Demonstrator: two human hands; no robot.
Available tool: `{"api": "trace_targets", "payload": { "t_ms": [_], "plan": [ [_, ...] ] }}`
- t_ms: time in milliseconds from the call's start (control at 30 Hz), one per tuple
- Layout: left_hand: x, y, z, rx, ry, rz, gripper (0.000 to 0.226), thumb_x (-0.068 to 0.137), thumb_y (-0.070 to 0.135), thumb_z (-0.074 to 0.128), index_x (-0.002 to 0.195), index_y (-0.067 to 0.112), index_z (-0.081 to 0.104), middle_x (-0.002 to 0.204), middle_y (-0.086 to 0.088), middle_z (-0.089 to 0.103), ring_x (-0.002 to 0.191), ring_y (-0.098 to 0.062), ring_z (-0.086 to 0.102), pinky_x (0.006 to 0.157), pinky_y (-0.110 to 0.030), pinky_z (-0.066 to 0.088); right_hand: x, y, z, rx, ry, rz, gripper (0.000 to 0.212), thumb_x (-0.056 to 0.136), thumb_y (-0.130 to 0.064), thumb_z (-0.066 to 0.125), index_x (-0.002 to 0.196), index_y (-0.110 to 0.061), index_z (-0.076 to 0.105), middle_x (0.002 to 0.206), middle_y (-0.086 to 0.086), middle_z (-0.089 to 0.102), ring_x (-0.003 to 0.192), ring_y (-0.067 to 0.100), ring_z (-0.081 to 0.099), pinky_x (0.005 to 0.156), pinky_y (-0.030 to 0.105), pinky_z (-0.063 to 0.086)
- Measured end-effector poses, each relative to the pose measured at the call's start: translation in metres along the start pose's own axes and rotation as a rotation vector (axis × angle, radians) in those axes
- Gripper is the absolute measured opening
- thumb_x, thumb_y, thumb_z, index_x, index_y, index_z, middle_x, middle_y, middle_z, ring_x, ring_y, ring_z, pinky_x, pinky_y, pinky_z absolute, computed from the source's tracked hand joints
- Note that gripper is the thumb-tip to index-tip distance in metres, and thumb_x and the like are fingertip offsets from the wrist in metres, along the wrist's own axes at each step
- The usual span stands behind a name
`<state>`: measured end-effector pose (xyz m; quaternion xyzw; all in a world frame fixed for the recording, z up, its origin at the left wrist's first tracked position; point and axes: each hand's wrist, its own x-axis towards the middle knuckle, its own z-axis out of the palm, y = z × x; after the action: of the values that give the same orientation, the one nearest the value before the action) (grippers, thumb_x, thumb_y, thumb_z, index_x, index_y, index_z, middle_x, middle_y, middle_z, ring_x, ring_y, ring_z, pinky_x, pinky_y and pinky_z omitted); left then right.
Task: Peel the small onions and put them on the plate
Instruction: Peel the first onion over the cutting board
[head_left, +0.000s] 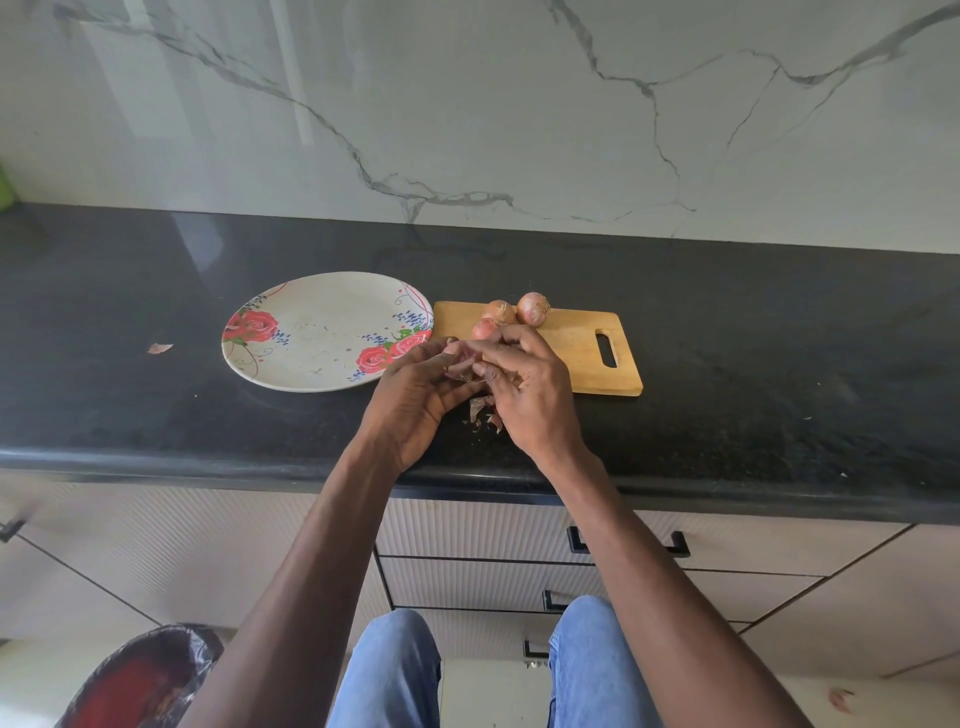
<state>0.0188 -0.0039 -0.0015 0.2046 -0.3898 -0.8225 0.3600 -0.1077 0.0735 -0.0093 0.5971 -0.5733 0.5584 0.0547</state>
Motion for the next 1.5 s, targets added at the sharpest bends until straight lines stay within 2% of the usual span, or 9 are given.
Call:
{"api": "trace_targets", "payload": {
  "t_ms": [100, 267, 400, 567, 833, 1000, 1133, 1300, 1500],
  "plan": [
    [-0.0023, 0.0002, 0.0024, 0.019, 0.004, 0.006, 0.017, 0.097, 0.003, 0.056, 0.113, 0.001, 0.06, 0.095, -0.013, 0.065, 0.092, -0.02, 0.068, 0.079, -0.032, 0.061, 0.0002, -0.0006, -0.0001, -0.03, 0.017, -0.02, 0.017, 0.087, 0.003, 0.071, 0.103, 0.001, 0.076, 0.103, 0.011, 0.064, 0.098, 0.01, 0.062, 0.087, 0.013, 0.052],
    [-0.0028, 0.0001, 0.0029, 0.044, -0.014, 0.005, 0.012, 0.1, 0.007, 0.054, 0.108, 0.001, 0.062, 0.084, -0.011, 0.063, 0.086, -0.023, 0.069, 0.081, -0.038, 0.062, -0.0008, 0.0012, 0.003, -0.113, -0.057, 0.026, 0.004, 0.093, 0.003, 0.063, 0.094, 0.0, 0.066, 0.108, 0.008, 0.06, 0.102, 0.018, 0.059, 0.087, 0.034, 0.056],
    [-0.0026, 0.0018, 0.0039, 0.008, -0.014, 0.001, 0.017, 0.102, 0.012, 0.052, 0.095, 0.001, 0.062, 0.092, -0.017, 0.068, 0.089, -0.03, 0.074, 0.083, -0.041, 0.063, -0.0009, 0.0021, 0.0044, -0.142, -0.027, 0.035, 0.003, 0.094, 0.001, 0.059, 0.096, -0.001, 0.06, 0.107, 0.008, 0.057, 0.102, 0.017, 0.055, 0.088, 0.039, 0.053],
    [-0.0026, 0.0016, 0.0025, -0.009, -0.02, -0.009, 0.014, 0.101, 0.011, 0.053, 0.103, 0.0, 0.063, 0.096, -0.016, 0.067, 0.096, -0.027, 0.072, 0.091, -0.039, 0.06, -0.001, -0.0003, 0.0001, -0.059, -0.007, 0.017, 0.026, 0.091, 0.002, 0.066, 0.116, -0.002, 0.07, 0.117, 0.01, 0.059, 0.11, 0.021, 0.061, 0.094, 0.03, 0.055],
    [-0.0047, 0.0015, 0.0049, 0.069, -0.014, 0.0, 0.021, 0.099, 0.007, 0.056, 0.118, -0.002, 0.056, 0.094, -0.015, 0.064, 0.094, -0.025, 0.069, 0.085, -0.037, 0.062, -0.001, -0.001, -0.0002, -0.08, 0.031, -0.022, 0.014, 0.09, 0.004, 0.067, 0.102, 0.0, 0.073, 0.11, 0.01, 0.062, 0.103, 0.014, 0.061, 0.09, 0.016, 0.052],
    [-0.0033, 0.0014, 0.0034, 0.039, 0.0, 0.018, 0.015, 0.099, 0.009, 0.056, 0.111, 0.001, 0.06, 0.099, -0.016, 0.066, 0.098, -0.026, 0.07, 0.084, -0.038, 0.062, -0.0016, -0.001, 0.0035, -0.126, -0.024, -0.021, 0.006, 0.094, 0.002, 0.062, 0.098, 0.001, 0.066, 0.114, 0.01, 0.059, 0.108, 0.02, 0.059, 0.091, 0.037, 0.056],
    [-0.0011, 0.0016, 0.0017, 0.015, 0.024, 0.052, 0.013, 0.102, 0.015, 0.056, 0.096, 0.006, 0.064, 0.093, -0.012, 0.068, 0.095, -0.025, 0.07, 0.088, -0.037, 0.061, -0.0017, -0.0014, 0.0037, -0.146, -0.034, -0.016, 0.006, 0.093, 0.002, 0.062, 0.097, -0.001, 0.064, 0.114, 0.009, 0.058, 0.108, 0.017, 0.056, 0.09, 0.039, 0.055],
    [-0.0024, 0.0017, 0.0022, -0.03, 0.073, 0.044, 0.017, 0.101, 0.011, 0.056, 0.095, 0.002, 0.069, 0.094, -0.014, 0.071, 0.09, -0.023, 0.071, 0.077, -0.031, 0.061, -0.0026, -0.0009, 0.0042, -0.157, -0.041, -0.004, 0.01, 0.092, 0.006, 0.061, 0.099, -0.001, 0.061, 0.114, 0.01, 0.057, 0.108, 0.018, 0.056, 0.09, 0.04, 0.055],
    [-0.0029, 0.0033, 0.0004, -0.059, 0.08, 0.049, 0.014, 0.101, 0.005, 0.052, 0.099, 0.0, 0.066, 0.094, -0.014, 0.07, 0.097, -0.025, 0.068, 0.092, -0.034, 0.058, -0.0025, -0.0009, 0.0051, -0.199, -0.057, -0.011, 0.01, 0.093, 0.006, 0.058, 0.097, -0.002, 0.058, 0.102, 0.008, 0.058, 0.094, 0.023, 0.057, 0.081, 0.045, 0.053]
  ]
}}
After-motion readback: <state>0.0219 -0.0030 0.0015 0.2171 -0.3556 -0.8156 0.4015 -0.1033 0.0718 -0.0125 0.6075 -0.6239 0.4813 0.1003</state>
